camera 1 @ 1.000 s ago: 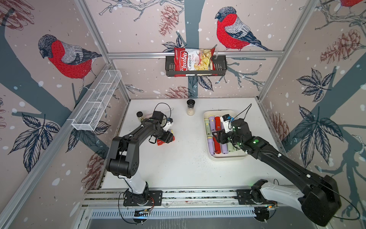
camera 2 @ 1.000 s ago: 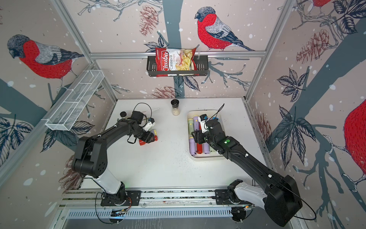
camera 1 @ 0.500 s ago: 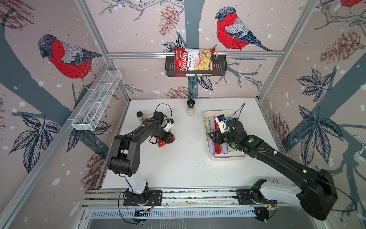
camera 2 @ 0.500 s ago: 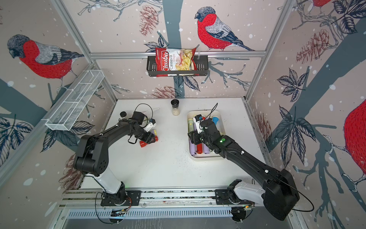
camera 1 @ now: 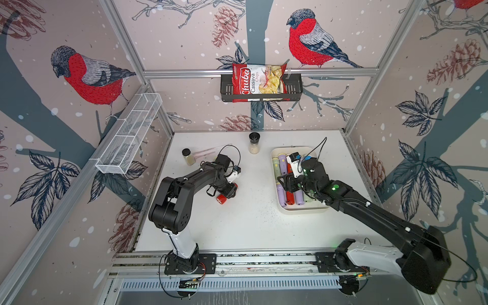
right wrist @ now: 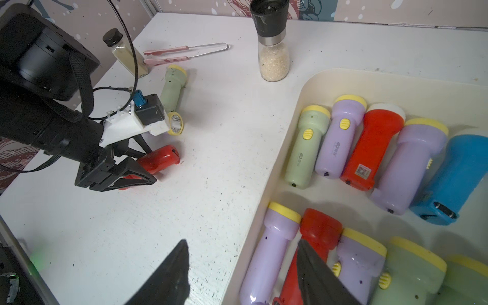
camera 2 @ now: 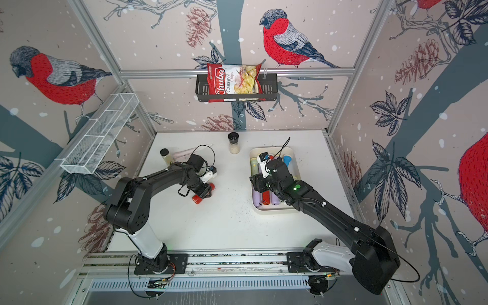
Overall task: Put the flashlights into the storage boxes
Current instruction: Move the flashlight at the center of the board.
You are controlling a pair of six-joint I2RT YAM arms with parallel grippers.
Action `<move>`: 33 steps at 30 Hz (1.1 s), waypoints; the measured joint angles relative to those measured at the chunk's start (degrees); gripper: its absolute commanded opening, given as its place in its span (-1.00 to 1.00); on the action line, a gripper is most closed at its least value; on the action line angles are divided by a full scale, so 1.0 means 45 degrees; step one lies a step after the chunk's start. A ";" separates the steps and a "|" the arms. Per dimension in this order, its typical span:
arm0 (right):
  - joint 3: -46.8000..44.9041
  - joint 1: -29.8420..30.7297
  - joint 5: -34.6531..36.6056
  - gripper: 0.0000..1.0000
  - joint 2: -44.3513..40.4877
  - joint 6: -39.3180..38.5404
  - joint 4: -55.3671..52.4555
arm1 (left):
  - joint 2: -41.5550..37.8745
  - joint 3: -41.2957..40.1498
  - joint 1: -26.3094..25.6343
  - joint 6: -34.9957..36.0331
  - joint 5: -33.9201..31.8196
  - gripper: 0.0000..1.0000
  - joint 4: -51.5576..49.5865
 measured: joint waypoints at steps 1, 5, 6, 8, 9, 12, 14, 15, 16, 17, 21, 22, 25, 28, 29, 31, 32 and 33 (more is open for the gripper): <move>-0.0029 0.0000 0.0000 0.29 -0.0029 0.0010 0.0005 | -0.0049 -0.0039 -0.0136 0.0034 -0.0015 0.14 0.0058; -0.0136 0.0000 0.0000 0.29 -0.0136 0.0039 -0.0005 | -0.0194 -0.0165 -0.0869 0.0194 -0.0005 0.15 0.0160; -0.0146 0.0000 0.0005 0.29 -0.0151 0.0039 0.0010 | -0.0194 -0.0194 -0.1083 0.0194 -0.0005 0.15 0.0155; -0.0165 0.0000 0.0005 0.29 -0.0199 0.0044 0.0005 | -0.0151 -0.0209 -0.1583 0.0209 0.0005 0.16 0.0155; -0.0165 0.0000 0.0005 0.29 -0.0223 0.0044 0.0005 | -0.0102 -0.0209 -0.1817 0.0248 0.0019 0.16 0.0160; -0.0165 0.0000 0.0010 0.29 -0.0282 0.0044 -0.0005 | 0.0112 -0.0131 -0.2642 0.0306 0.0117 0.17 0.0126; -0.0170 0.0000 0.0024 0.29 -0.0345 0.0044 0.0000 | 0.0257 -0.0044 -0.3196 0.0393 0.0219 0.18 0.0117; -0.0170 0.0000 0.0039 0.29 -0.0369 0.0049 -0.0005 | 0.0321 -0.0015 -0.3410 0.0432 0.0257 0.19 0.0117; -0.0180 0.0000 0.0044 0.29 -0.0393 0.0063 0.0000 | 0.0389 0.0010 -0.3619 0.0515 0.0325 0.19 0.0107; -0.0185 0.0000 0.0044 0.29 -0.0413 0.0083 0.0000 | 0.0442 0.0034 -0.3823 0.0525 0.0389 0.19 0.0107; -0.0219 0.0005 0.0049 0.29 -0.0447 0.0087 -0.0005 | 0.0563 0.0112 -0.4410 0.0617 0.0554 0.20 0.0155; -0.0219 0.0005 0.0049 0.29 -0.0452 0.0087 -0.0005 | 0.0578 0.0126 -0.4517 0.0622 0.0583 0.20 0.0170; -0.0219 0.0010 0.0049 0.29 -0.0461 0.0087 0.0000 | 0.0602 0.0146 -0.4668 0.0622 0.0675 0.21 0.0189; -0.0219 0.0010 0.0049 0.29 -0.0461 0.0087 0.0000 | 0.0602 0.0155 -0.4673 0.0622 0.0709 0.25 0.0185; -0.0219 0.0015 0.0049 0.29 -0.0461 0.0087 0.0000 | 0.0597 0.0165 -0.4677 0.0617 0.0743 0.26 0.0170; -0.0219 0.0029 0.0049 0.29 -0.0461 0.0087 0.0005 | 0.0578 0.0165 -0.4677 0.0612 0.0767 0.27 0.0165; -0.0219 0.0034 0.0049 0.29 -0.0461 0.0087 0.0005 | 0.0573 0.0165 -0.4677 0.0612 0.0772 0.28 0.0160; -0.0219 0.0044 0.0049 0.29 -0.0461 0.0087 0.0005 | 0.0563 0.0160 -0.4677 0.0612 0.0777 0.29 0.0165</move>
